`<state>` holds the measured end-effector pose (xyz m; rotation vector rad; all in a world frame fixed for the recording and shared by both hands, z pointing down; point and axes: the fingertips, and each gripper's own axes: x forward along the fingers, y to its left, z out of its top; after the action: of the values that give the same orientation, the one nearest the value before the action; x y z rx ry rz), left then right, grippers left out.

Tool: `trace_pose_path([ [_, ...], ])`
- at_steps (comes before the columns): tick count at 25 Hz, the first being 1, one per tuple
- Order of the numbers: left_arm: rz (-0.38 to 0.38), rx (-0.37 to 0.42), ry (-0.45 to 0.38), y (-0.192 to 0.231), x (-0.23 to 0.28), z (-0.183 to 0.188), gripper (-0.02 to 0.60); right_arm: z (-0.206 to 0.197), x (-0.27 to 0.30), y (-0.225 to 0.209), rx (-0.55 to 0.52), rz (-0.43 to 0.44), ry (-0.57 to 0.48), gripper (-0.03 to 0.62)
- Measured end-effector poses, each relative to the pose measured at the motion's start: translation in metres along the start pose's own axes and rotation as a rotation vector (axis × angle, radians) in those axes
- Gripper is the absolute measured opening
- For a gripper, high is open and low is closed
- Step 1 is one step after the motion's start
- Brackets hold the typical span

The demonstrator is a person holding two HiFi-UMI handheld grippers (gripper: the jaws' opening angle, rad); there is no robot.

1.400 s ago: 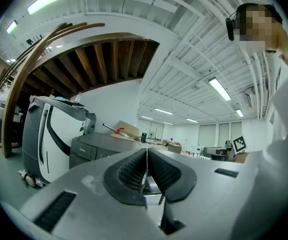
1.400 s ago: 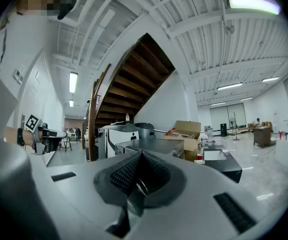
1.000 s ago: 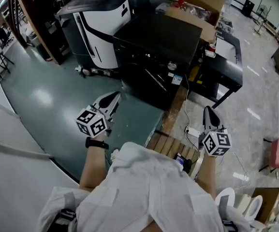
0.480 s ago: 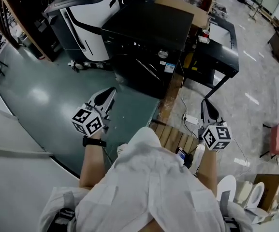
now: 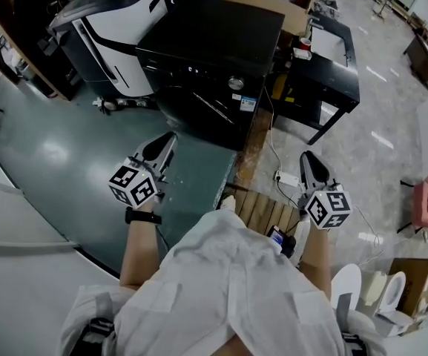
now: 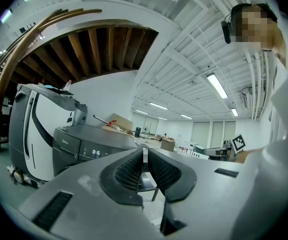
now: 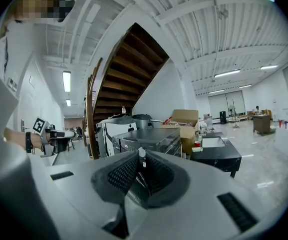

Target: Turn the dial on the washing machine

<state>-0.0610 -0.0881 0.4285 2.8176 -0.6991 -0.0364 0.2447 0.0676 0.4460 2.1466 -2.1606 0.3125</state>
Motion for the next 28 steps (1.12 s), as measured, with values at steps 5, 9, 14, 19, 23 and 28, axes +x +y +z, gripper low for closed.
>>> trace_pose_path([
  [5,0.014,-0.005,-0.003,0.025,0.036,0.003,0.017,0.004,0.043,-0.013,-0.001,0.032,0.024,0.051],
  [9,0.062,-0.023,-0.013,0.057,0.061,0.007,0.017,0.009,0.091,-0.023,-0.029,0.073,0.06,0.064],
  [14,0.112,-0.039,-0.014,0.097,0.1,0.009,0.017,0.018,0.161,-0.033,-0.062,0.135,0.094,0.072],
  [19,0.098,-0.015,-0.02,0.124,0.139,0.025,0.017,0.03,0.213,-0.042,-0.09,0.163,0.111,0.078],
  [23,0.101,0.006,-0.018,0.139,0.151,0.035,0.017,0.04,0.244,-0.04,-0.105,0.192,0.116,0.083],
  [28,0.168,-0.016,-0.034,0.16,0.133,0.034,0.017,0.035,0.274,-0.021,-0.166,0.261,0.17,0.094],
])
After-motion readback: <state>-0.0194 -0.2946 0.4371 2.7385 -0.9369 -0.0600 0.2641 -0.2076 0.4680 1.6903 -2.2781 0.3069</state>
